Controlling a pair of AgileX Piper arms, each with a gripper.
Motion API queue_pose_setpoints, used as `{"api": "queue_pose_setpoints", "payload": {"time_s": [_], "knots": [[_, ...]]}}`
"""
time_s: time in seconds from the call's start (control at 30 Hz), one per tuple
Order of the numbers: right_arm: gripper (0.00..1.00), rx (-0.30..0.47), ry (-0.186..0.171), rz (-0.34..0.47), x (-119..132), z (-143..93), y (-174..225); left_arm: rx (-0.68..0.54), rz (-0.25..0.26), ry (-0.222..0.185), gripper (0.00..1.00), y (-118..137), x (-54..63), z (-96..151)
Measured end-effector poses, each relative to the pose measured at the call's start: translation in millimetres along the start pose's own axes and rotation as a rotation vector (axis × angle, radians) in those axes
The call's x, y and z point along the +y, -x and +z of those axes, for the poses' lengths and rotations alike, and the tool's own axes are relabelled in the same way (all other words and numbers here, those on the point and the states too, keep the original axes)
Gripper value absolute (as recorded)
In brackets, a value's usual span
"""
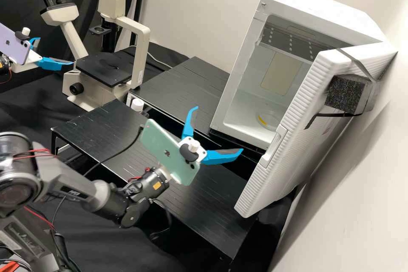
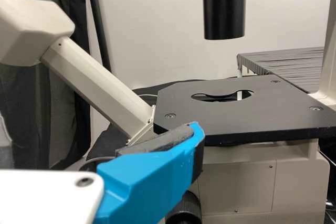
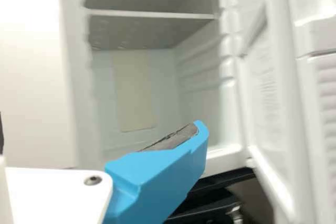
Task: Return the petri dish to the incubator.
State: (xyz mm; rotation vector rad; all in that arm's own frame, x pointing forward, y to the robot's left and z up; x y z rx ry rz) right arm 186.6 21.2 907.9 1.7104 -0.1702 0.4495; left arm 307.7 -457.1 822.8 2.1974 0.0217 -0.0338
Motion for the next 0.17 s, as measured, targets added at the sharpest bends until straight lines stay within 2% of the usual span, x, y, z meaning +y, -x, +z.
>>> {"api": "queue_pose_setpoints", "payload": {"time_s": [0.17], "knots": [[1.0, 0.039, -0.06, -0.032, -12.7, -12.5, 22.5, 0.0, 0.0, 0.0, 1.0, 0.0, 0.0, 0.0]]}}
